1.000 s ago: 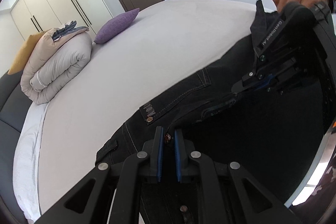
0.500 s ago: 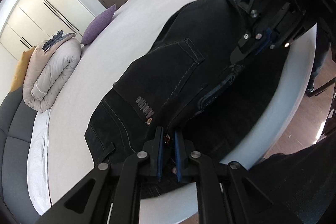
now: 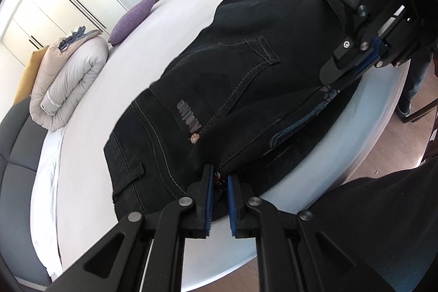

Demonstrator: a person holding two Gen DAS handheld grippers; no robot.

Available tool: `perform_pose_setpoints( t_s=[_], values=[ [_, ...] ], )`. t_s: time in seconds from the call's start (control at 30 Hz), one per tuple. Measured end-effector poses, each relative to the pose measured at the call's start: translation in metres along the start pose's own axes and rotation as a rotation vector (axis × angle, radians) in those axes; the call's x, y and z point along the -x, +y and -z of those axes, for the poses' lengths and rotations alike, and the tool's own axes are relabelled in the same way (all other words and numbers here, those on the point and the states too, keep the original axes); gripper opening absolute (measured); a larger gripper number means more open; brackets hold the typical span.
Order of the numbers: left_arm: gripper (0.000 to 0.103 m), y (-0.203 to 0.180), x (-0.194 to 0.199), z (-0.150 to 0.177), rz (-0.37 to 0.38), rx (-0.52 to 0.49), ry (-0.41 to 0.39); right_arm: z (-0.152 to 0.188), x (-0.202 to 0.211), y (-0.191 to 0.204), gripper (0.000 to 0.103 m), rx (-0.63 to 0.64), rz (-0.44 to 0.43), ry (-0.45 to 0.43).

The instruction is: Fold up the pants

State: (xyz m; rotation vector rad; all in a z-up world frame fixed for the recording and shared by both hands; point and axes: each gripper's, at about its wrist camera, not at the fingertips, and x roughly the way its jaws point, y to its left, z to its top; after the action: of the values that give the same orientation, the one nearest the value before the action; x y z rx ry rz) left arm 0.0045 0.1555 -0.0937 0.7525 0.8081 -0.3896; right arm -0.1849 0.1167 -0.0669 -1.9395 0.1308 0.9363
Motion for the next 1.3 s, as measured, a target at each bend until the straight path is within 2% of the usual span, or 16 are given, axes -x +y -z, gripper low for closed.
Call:
perform_pose_setpoints(
  t_s=[0.1, 0.27, 0.33, 0.47, 0.5, 0.57, 0.7, 0.8, 0.9, 0.97, 1.07, 1.13, 1.2, 1.23, 1.27, 1.3],
  values=[
    [0.01, -0.001, -0.002, 0.002, 0.003, 0.025, -0.004, -0.017, 0.006, 0.01, 0.005, -0.004, 0.003, 0.011],
    [0.011, -0.003, -0.003, 0.004, 0.01, 0.021, 0.006, -0.023, 0.004, 0.012, 0.006, -0.024, -0.003, 0.031],
    [0.019, -0.005, -0.001, 0.006, -0.008, 0.013, 0.015, -0.025, -0.002, 0.017, 0.006, -0.015, -0.005, 0.046],
    [0.061, 0.009, 0.008, 0.006, -0.039, 0.038, 0.034, -0.025, -0.011, 0.022, 0.006, -0.09, -0.014, 0.036],
    [0.066, 0.012, 0.014, 0.006, -0.03, 0.047, 0.029, -0.022, -0.011, 0.021, 0.006, -0.109, -0.017, 0.032],
    [0.066, 0.021, 0.029, 0.003, 0.004, 0.073, 0.011, -0.021, -0.011, 0.02, 0.006, -0.145, -0.016, 0.032],
    [0.073, 0.039, 0.051, -0.017, -0.005, 0.161, -0.068, -0.024, -0.012, 0.028, 0.006, -0.151, 0.026, 0.048],
    [0.073, 0.049, 0.042, -0.041, 0.013, 0.258, -0.108, -0.025, -0.013, 0.034, 0.006, -0.168, 0.062, 0.057],
    [0.073, 0.045, -0.004, -0.058, 0.062, 0.309, -0.021, -0.022, -0.011, 0.035, 0.007, -0.231, 0.089, 0.049],
    [0.066, 0.035, -0.047, -0.056, 0.138, 0.338, 0.093, -0.021, -0.009, 0.036, 0.007, -0.296, 0.107, 0.044],
    [0.066, 0.038, -0.06, -0.047, 0.16, 0.44, 0.079, -0.021, -0.005, 0.038, 0.007, -0.404, 0.132, 0.043],
    [0.067, 0.04, -0.059, -0.045, 0.153, 0.455, 0.095, -0.019, -0.001, 0.037, 0.008, -0.48, 0.135, 0.033],
    [0.071, 0.038, -0.061, -0.047, 0.123, 0.436, 0.121, -0.009, 0.009, 0.032, 0.013, -0.626, 0.119, 0.0],
    [0.071, 0.038, -0.062, -0.046, 0.125, 0.448, 0.127, -0.001, 0.017, 0.029, 0.021, -0.721, 0.098, -0.021],
    [0.071, 0.04, -0.064, -0.046, 0.13, 0.463, 0.135, 0.012, 0.026, 0.025, 0.045, -0.839, 0.068, -0.047],
    [0.072, 0.043, -0.066, -0.046, 0.133, 0.473, 0.14, 0.027, 0.034, 0.021, 0.063, -0.951, 0.047, -0.07]
  ],
)
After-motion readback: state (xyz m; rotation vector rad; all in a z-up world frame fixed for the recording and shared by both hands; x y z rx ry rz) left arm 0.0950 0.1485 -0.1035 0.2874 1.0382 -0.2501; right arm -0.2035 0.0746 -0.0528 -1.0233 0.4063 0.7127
